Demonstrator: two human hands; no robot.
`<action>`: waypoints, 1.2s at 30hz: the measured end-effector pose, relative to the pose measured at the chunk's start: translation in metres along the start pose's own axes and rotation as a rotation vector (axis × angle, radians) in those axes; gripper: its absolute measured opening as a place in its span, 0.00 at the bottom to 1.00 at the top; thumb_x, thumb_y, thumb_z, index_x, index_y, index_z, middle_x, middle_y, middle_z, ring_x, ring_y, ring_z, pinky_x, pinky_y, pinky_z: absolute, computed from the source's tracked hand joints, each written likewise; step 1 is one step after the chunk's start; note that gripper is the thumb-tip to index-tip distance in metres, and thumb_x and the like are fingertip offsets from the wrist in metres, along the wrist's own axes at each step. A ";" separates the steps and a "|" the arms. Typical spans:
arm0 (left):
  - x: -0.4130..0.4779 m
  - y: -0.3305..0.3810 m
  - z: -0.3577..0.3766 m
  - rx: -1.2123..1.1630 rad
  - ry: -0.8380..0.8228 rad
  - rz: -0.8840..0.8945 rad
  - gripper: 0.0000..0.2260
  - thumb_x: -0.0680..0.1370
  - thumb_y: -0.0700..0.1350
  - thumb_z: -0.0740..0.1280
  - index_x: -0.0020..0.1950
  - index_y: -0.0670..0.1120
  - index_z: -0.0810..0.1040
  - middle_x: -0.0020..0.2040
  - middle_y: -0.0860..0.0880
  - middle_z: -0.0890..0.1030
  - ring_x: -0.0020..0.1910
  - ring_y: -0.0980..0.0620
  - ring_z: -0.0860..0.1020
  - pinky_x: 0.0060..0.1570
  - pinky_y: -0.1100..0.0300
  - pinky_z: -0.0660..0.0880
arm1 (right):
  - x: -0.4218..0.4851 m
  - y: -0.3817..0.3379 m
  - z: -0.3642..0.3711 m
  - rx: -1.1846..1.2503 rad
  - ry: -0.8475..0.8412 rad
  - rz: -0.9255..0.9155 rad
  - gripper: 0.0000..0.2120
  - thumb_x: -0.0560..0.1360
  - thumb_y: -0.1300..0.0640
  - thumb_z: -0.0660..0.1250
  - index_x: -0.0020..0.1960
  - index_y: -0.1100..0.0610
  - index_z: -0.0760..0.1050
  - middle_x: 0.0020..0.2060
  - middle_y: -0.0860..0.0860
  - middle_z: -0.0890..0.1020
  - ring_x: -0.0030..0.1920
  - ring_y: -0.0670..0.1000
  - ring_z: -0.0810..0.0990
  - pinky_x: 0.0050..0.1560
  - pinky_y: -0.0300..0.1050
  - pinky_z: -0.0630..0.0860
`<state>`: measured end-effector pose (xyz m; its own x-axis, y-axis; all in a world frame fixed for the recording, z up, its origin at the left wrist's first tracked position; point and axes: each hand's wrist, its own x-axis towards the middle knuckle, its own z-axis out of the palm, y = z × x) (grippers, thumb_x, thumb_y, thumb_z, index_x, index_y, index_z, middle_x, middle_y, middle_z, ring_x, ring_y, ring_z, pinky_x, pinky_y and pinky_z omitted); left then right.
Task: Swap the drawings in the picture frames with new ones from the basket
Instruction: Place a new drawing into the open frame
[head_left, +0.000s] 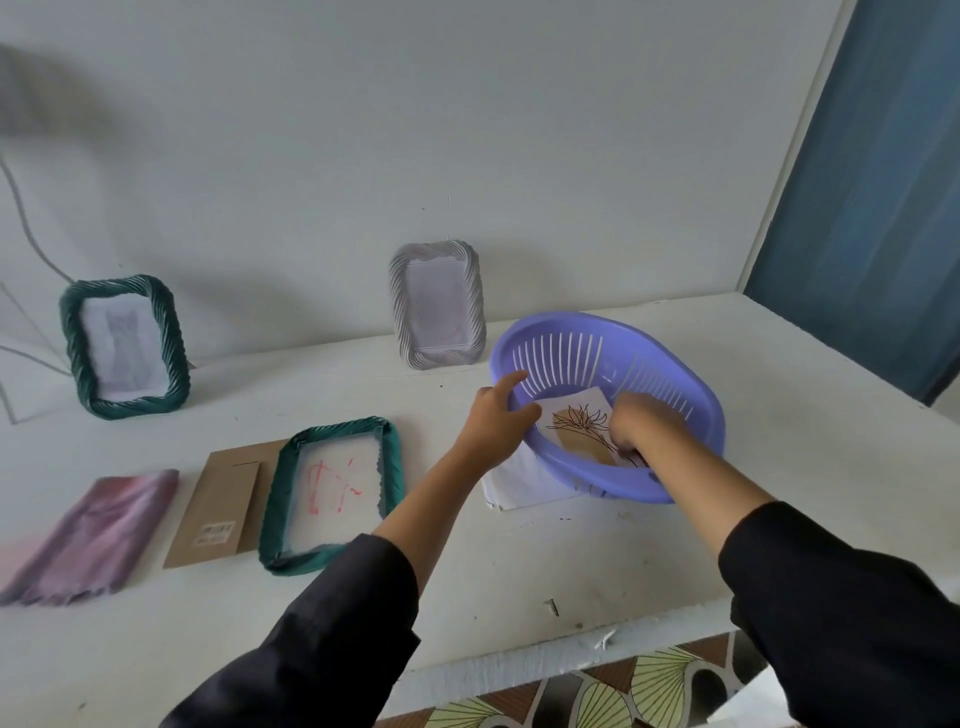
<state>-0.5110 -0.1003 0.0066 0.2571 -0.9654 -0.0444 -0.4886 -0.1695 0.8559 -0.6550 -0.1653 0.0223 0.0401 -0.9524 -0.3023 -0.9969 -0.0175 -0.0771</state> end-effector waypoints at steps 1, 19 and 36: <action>0.000 0.001 0.000 0.008 -0.004 -0.001 0.24 0.78 0.43 0.62 0.74 0.50 0.62 0.67 0.41 0.67 0.62 0.43 0.72 0.60 0.52 0.73 | 0.002 0.000 0.000 0.008 0.022 -0.006 0.18 0.75 0.67 0.61 0.65 0.62 0.69 0.59 0.58 0.77 0.57 0.59 0.77 0.47 0.47 0.72; -0.031 0.034 -0.038 -0.180 0.202 0.118 0.19 0.79 0.52 0.61 0.68 0.47 0.70 0.65 0.44 0.73 0.60 0.47 0.74 0.62 0.54 0.70 | -0.067 -0.014 -0.056 0.260 0.476 -0.306 0.19 0.73 0.54 0.63 0.27 0.57 0.61 0.27 0.54 0.65 0.34 0.58 0.66 0.28 0.43 0.57; -0.076 -0.052 -0.152 -0.562 0.102 -0.279 0.12 0.80 0.34 0.55 0.58 0.34 0.75 0.46 0.42 0.77 0.44 0.44 0.77 0.46 0.50 0.76 | -0.104 -0.157 0.030 0.684 0.105 -0.494 0.20 0.76 0.51 0.64 0.65 0.54 0.65 0.57 0.57 0.75 0.59 0.58 0.75 0.59 0.51 0.71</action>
<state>-0.3778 0.0118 0.0439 0.4034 -0.8713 -0.2794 0.1137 -0.2552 0.9602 -0.5011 -0.0544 0.0374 0.4193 -0.9078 0.0044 -0.6049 -0.2830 -0.7443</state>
